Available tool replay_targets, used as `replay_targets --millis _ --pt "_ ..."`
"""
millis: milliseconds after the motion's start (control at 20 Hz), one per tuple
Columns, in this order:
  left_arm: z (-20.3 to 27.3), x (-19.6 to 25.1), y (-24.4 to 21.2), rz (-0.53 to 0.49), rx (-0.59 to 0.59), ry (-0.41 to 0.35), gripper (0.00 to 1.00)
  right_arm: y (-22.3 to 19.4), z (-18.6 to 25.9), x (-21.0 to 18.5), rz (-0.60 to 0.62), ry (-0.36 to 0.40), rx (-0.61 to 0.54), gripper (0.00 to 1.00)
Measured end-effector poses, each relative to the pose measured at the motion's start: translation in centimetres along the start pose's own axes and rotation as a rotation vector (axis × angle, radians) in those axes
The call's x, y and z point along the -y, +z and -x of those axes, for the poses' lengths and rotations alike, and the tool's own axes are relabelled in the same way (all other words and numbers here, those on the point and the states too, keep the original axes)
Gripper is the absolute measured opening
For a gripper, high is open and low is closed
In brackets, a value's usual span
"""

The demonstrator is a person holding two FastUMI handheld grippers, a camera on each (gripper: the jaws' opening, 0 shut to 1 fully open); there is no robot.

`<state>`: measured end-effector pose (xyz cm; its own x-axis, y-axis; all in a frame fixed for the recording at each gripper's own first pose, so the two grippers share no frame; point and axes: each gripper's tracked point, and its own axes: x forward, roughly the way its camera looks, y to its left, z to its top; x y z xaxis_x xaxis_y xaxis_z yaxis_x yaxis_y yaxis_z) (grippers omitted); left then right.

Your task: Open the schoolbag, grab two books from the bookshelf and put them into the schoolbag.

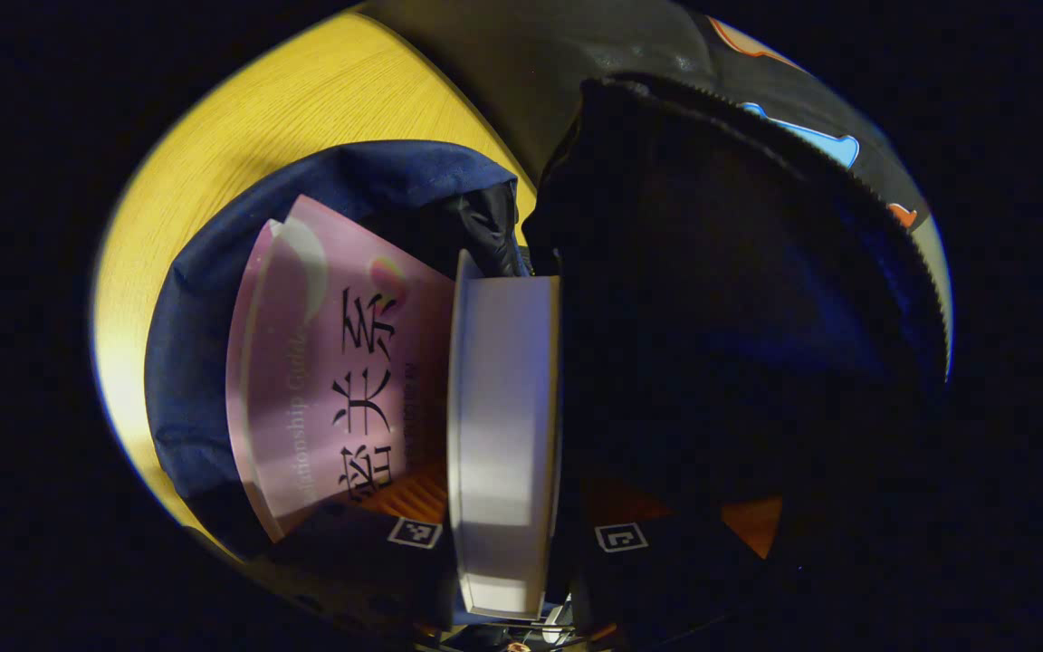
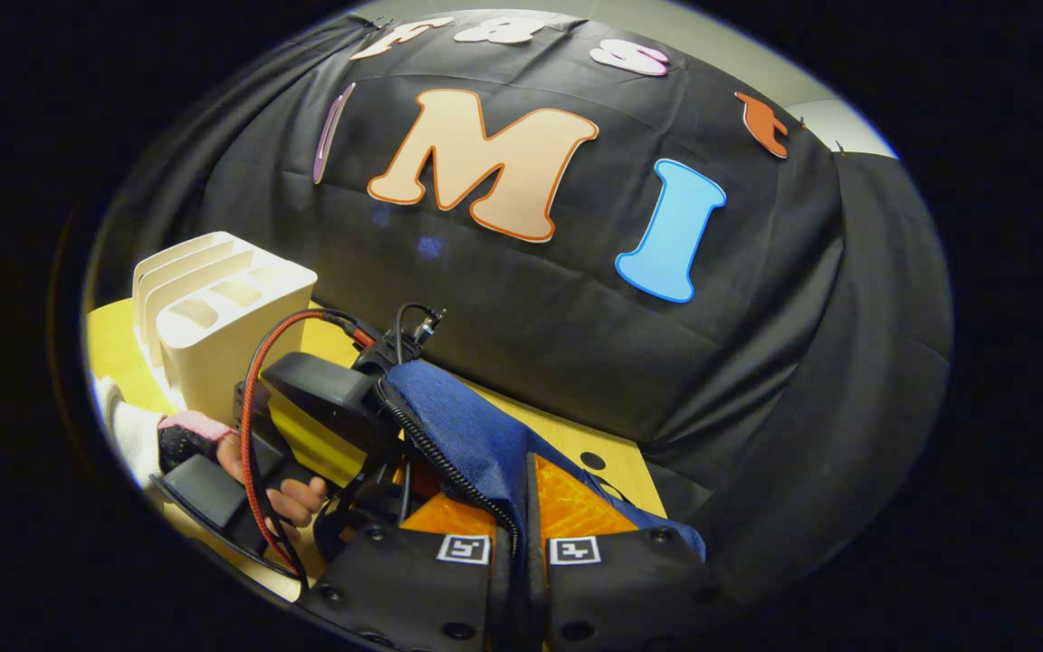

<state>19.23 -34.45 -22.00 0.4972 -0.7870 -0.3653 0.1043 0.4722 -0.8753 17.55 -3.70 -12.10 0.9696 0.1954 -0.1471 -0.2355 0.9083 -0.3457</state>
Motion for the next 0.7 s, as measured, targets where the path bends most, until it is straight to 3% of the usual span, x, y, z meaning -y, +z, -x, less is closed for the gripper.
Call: replay_targets --millis 50,100,200,300,650,700 --pt "0.5 0.0 0.0 -0.015 -0.009 0.013 0.55 0.0 0.0 0.0 0.0 -0.003 0.001 0.12" --pt "0.8 0.1 -0.1 -0.034 -0.016 0.02 0.54 0.1 0.0 0.0 0.002 -0.003 0.001 0.1" --pt "2.1 -0.1 -0.5 -0.067 -0.027 0.052 0.61 0.0 0.0 0.1 -0.001 -0.005 0.0 0.1" --pt "3.5 -0.5 -0.9 -0.076 -0.042 0.094 0.81 -0.1 0.0 0.1 -0.01 0.004 -0.002 0.1" --pt "11.1 -2.5 -1.5 -0.133 0.068 0.28 0.86 -0.5 0.4 0.4 -0.094 0.034 -0.022 0.1" --pt "12.1 -2.4 -2.1 -0.139 0.074 0.294 0.92 -0.5 0.4 0.4 -0.101 0.035 -0.025 0.1"
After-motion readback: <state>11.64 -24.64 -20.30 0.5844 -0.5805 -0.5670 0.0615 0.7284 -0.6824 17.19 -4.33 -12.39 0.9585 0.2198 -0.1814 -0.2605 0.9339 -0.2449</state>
